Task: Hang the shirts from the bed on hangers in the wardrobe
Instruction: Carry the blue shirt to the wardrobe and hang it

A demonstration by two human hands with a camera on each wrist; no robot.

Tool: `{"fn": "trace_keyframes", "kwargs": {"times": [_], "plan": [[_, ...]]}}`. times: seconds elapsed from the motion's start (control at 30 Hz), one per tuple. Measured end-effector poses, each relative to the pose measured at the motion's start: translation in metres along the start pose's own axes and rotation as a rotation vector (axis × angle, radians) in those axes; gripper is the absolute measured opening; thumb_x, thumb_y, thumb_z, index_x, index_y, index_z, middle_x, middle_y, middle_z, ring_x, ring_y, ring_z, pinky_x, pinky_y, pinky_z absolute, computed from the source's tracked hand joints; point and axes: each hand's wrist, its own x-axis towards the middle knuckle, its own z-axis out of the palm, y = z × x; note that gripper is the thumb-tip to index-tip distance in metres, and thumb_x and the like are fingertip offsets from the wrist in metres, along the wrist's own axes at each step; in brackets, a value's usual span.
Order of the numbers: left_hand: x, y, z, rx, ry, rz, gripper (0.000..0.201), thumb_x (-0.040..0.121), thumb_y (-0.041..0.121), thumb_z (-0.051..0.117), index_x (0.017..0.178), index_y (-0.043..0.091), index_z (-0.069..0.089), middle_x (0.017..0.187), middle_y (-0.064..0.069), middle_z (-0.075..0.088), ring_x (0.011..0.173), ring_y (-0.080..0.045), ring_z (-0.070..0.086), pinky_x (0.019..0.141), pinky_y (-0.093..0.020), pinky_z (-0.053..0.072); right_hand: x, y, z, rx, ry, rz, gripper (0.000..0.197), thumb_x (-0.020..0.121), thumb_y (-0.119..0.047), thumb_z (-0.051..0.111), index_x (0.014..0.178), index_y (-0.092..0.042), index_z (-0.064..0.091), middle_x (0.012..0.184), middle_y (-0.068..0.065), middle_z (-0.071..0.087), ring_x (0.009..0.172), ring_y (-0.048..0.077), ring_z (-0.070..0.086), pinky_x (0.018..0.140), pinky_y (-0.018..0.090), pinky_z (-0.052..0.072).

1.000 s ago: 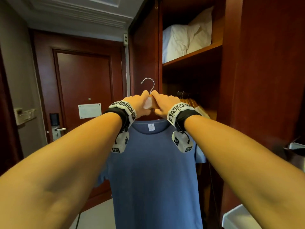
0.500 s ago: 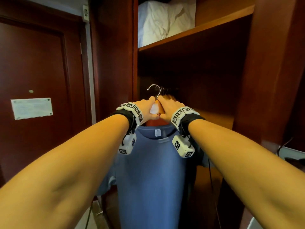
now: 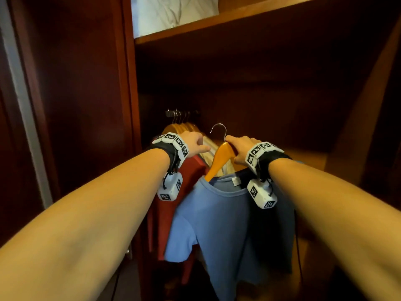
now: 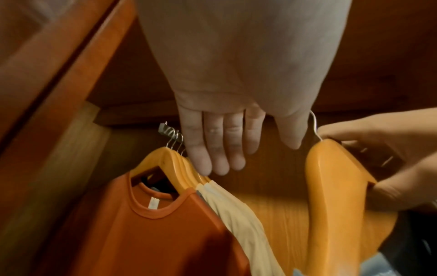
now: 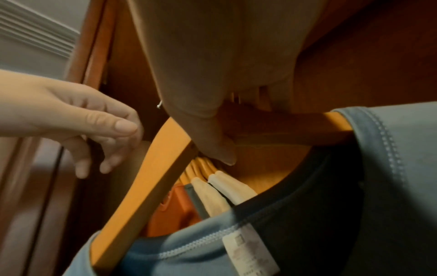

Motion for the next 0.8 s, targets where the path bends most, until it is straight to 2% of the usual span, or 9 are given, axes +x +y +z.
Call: {"fn": "trace_keyframes", "kwargs": {"times": [0.1,0.2,0.3,0.43,0.53,0.6,0.7,0.8], "plan": [[0.029,-0.010,0.018,0.042,-0.016,0.023,0.036,0.093,0.058,0.051,0.098,0.022,0.057,0.098,-0.001,0.063,0.088,-0.020,0.059,0.075,-0.035,0.047,0.009,0.014,0.009,-0.026,-0.041,0.054,0.055,0.087,-0.018,0.066,0.131,-0.035,0.039,0.109,0.007,0.059,0.090,0.033,0.060,0.070,0.041,0.047],[0.058,-0.012,0.034,0.034,-0.016,0.058,0.032,0.094,0.053,0.052,0.098,0.022,0.058,0.103,-0.003,0.064,0.095,-0.023,0.059,0.083,-0.039,0.050,0.020,0.027,0.018,-0.067,-0.070,0.103,0.050,0.086,-0.015,0.066,0.125,-0.036,0.042,0.108,0.007,0.061,0.083,0.031,0.059,0.068,0.041,0.048],[0.087,-0.013,0.047,0.034,-0.013,0.075,0.034,0.095,0.049,0.052,0.108,0.019,0.061,0.109,-0.006,0.065,0.098,-0.025,0.060,0.087,-0.042,0.050,0.033,0.038,0.026,-0.104,-0.103,0.146,0.050,0.085,-0.012,0.065,0.123,-0.036,0.043,0.110,0.007,0.062,0.086,0.032,0.062,0.071,0.042,0.052],[0.122,-0.008,0.067,0.046,-0.054,0.075,0.044,0.095,0.049,0.051,0.123,0.016,0.059,0.121,-0.008,0.063,0.110,-0.028,0.058,0.095,-0.045,0.049,0.053,0.055,0.035,-0.151,-0.161,0.160,0.061,0.085,-0.012,0.065,0.134,-0.038,0.040,0.117,0.009,0.060,0.095,0.033,0.061,0.073,0.041,0.051],[0.147,-0.008,0.080,0.120,-0.087,0.067,0.055,0.095,0.050,0.050,0.138,0.016,0.050,0.139,-0.010,0.054,0.128,-0.031,0.049,0.106,-0.047,0.041,0.073,0.062,0.040,-0.176,-0.212,0.168,0.073,0.082,-0.012,0.070,0.140,-0.040,0.037,0.125,0.011,0.057,0.104,0.036,0.061,0.076,0.043,0.051],[0.165,-0.009,0.088,0.189,-0.111,0.052,0.062,0.096,0.052,0.047,0.147,0.017,0.040,0.149,-0.009,0.044,0.137,-0.031,0.040,0.112,-0.049,0.034,0.087,0.069,0.043,-0.175,-0.227,0.169,0.074,0.080,-0.015,0.072,0.140,-0.041,0.038,0.127,0.010,0.058,0.107,0.037,0.061,0.079,0.044,0.051],[0.187,-0.012,0.097,0.306,-0.133,0.055,0.065,0.097,0.054,0.041,0.152,0.023,0.030,0.157,-0.004,0.033,0.143,-0.030,0.028,0.115,-0.052,0.027,0.103,0.077,0.052,-0.185,-0.234,0.163,0.067,0.080,-0.023,0.075,0.135,-0.040,0.043,0.127,0.008,0.059,0.106,0.036,0.062,0.083,0.044,0.053],[0.197,-0.018,0.110,0.458,-0.251,0.048,0.063,0.097,0.058,0.028,0.153,0.029,0.025,0.160,0.004,0.022,0.147,-0.031,0.017,0.119,-0.056,0.015,0.114,0.085,0.062,-0.187,-0.274,0.169,0.052,0.089,-0.023,0.067,0.135,-0.036,0.046,0.130,0.009,0.059,0.109,0.036,0.061,0.084,0.042,0.050]]}}
